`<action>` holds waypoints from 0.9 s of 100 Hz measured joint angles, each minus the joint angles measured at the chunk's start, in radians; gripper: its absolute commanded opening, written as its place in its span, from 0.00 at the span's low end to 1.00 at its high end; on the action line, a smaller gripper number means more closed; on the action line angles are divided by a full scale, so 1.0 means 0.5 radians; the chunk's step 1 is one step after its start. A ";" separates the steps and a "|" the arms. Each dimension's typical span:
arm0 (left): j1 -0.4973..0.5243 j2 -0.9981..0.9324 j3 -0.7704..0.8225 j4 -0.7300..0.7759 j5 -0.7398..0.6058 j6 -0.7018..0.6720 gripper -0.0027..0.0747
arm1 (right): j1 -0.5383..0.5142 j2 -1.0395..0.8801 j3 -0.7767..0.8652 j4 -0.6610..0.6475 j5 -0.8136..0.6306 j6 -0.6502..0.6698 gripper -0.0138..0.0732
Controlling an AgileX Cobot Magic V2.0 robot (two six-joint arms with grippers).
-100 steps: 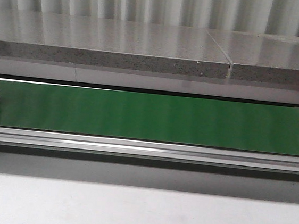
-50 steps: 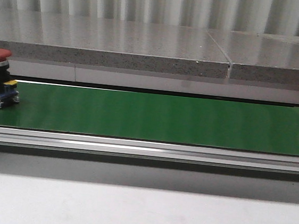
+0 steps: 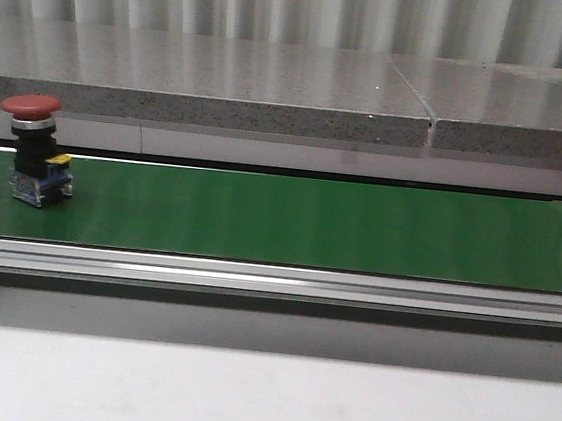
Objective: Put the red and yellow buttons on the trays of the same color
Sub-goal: 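Lower the red button onto the belt and open the left gripper, then grasp the last yellow push-button from the table with the left gripper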
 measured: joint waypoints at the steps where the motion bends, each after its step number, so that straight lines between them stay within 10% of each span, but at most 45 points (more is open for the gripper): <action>1: 0.000 0.006 -0.006 0.000 0.000 0.000 0.84 | 0.000 0.000 0.000 0.000 0.000 0.000 0.08; 36: 0.008 0.195 -0.155 0.008 0.037 -0.004 0.79 | 0.000 0.000 0.000 0.000 0.000 0.000 0.08; 72: 0.008 0.194 -0.156 0.014 0.070 -0.008 0.15 | 0.000 0.000 0.000 0.000 0.000 0.000 0.08; 90: 0.008 0.060 -0.156 0.016 0.082 -0.011 0.02 | 0.000 0.000 0.000 0.000 0.000 0.000 0.08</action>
